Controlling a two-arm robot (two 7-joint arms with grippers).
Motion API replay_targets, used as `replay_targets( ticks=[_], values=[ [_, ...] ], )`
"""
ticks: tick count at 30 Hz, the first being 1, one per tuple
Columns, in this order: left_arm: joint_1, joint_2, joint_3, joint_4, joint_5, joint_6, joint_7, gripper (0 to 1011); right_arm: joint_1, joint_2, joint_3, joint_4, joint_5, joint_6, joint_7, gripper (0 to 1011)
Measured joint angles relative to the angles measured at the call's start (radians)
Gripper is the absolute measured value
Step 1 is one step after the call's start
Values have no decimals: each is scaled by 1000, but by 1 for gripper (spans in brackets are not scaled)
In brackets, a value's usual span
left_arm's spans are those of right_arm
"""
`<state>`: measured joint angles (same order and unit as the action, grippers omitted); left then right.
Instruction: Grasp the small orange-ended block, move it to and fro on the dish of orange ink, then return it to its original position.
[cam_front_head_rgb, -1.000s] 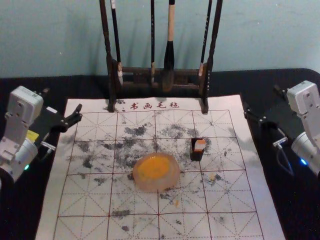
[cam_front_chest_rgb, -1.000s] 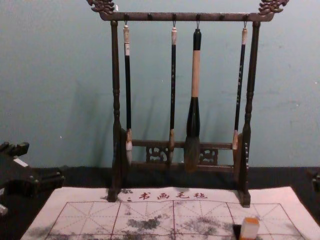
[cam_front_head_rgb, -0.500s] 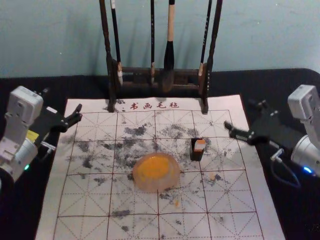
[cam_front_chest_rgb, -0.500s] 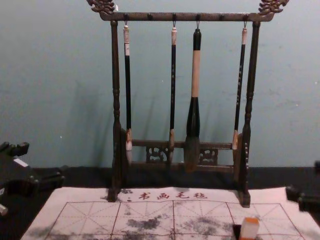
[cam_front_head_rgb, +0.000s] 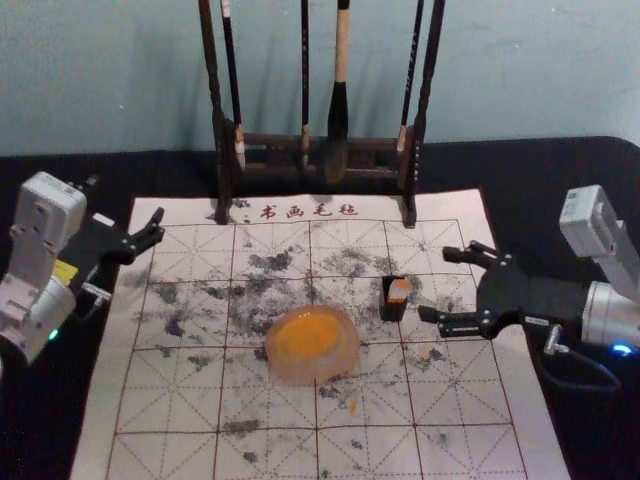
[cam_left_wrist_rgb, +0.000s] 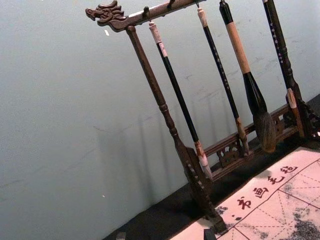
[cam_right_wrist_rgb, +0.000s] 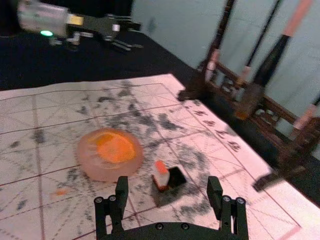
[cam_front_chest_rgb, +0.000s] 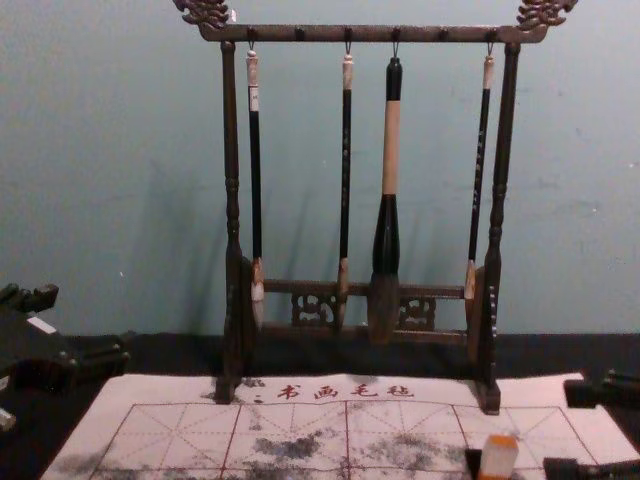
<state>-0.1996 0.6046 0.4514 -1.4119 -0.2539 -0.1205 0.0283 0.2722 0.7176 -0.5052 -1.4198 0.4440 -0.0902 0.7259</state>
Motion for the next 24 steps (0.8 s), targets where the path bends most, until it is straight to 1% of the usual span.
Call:
replay_targets(
  ticks=[1, 3, 6, 7, 11, 12, 15, 16, 24],
  values=[
    [0, 0, 0, 0, 0, 0, 0, 1001, 15, -6, -7, 16, -3, -8, 29, 1002],
    [0, 0, 0, 0, 0, 0, 0, 1001, 40, -15, -21, 39, -17, -16, 62, 1002],
    [0, 0, 0, 0, 0, 0, 0, 1001, 65, -23, -34, 63, -31, -23, 92, 1000],
    [0, 0, 0, 0, 0, 0, 0, 1001, 90, -31, -48, 86, -44, -31, 118, 1002],
    [0, 0, 0, 0, 0, 0, 0, 1001, 125, -45, -67, 119, -63, -39, 142, 1002],
    [0, 0, 0, 0, 0, 0, 0, 1001, 142, -52, -75, 137, -72, -43, 150, 1002],
    [0, 0, 0, 0, 0, 0, 0, 1001, 162, -63, -86, 159, -84, -48, 159, 1002],
    [0, 0, 0, 0, 0, 0, 0, 1001, 177, -71, -94, 176, -92, -51, 166, 1000],
    [0, 0, 0, 0, 0, 0, 0, 1001, 233, -109, -122, 247, -113, -60, 184, 1000]
  ],
)
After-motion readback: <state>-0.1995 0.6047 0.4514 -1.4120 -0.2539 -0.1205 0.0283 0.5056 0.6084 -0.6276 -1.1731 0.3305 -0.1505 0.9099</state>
